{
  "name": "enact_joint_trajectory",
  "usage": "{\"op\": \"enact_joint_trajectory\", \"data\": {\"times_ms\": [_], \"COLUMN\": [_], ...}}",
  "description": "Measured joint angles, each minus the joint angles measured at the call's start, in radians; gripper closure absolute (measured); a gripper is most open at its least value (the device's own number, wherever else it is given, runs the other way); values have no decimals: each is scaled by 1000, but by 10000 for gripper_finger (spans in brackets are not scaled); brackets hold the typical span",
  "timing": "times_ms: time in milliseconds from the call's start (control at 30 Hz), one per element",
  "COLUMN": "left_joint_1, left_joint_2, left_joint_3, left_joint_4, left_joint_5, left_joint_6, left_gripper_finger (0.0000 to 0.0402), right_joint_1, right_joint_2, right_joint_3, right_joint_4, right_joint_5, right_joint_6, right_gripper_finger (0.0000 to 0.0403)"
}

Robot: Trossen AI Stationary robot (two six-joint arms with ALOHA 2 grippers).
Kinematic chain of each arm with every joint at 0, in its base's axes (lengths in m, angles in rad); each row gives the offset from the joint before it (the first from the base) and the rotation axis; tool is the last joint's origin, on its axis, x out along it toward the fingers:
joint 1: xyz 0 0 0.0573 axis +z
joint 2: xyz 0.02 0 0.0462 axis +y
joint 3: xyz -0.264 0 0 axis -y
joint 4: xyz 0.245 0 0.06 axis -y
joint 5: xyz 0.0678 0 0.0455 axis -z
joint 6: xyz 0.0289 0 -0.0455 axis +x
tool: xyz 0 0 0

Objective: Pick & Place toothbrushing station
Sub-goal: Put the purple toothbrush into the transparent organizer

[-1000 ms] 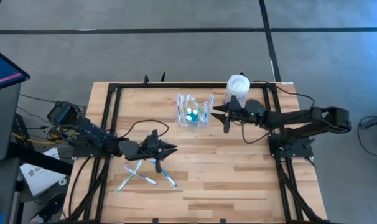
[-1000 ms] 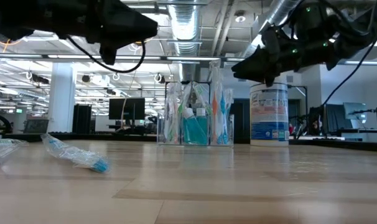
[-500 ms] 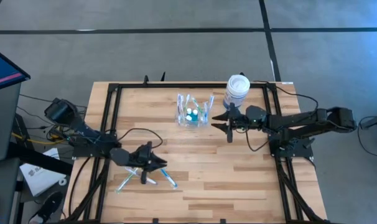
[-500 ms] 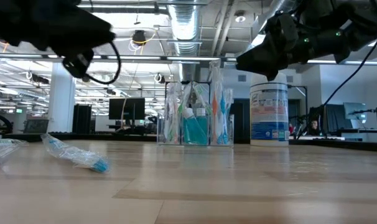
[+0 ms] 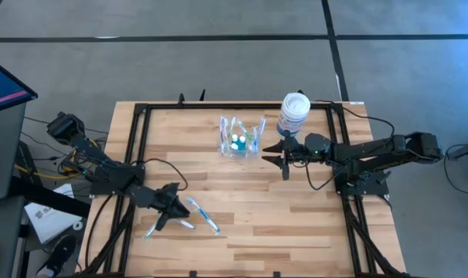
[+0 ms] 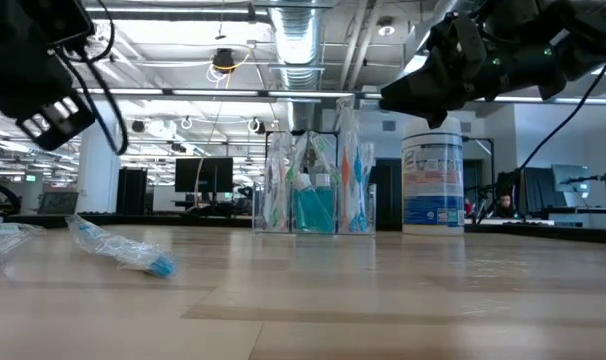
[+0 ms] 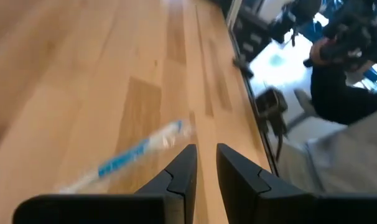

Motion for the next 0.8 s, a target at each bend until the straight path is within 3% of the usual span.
{"op": "enact_joint_trajectory", "data": {"times_ms": [200,500,800], "left_joint_1": [0,20,89], "left_joint_2": [-3,-7,-7], "left_joint_3": [0,0,0], "left_joint_4": [-54,-216,-248], "left_joint_5": [135,239,377], "left_joint_6": [-49,-185,-195], "left_gripper_finger": [347,367,370], "right_joint_1": [0,0,0], "right_joint_2": [1,1,1], "right_joint_3": [0,0,0], "right_joint_4": [0,0,0], "right_joint_5": [0,0,0], "right_joint_6": [3,3,3], "right_gripper_finger": [269,275,276]}}
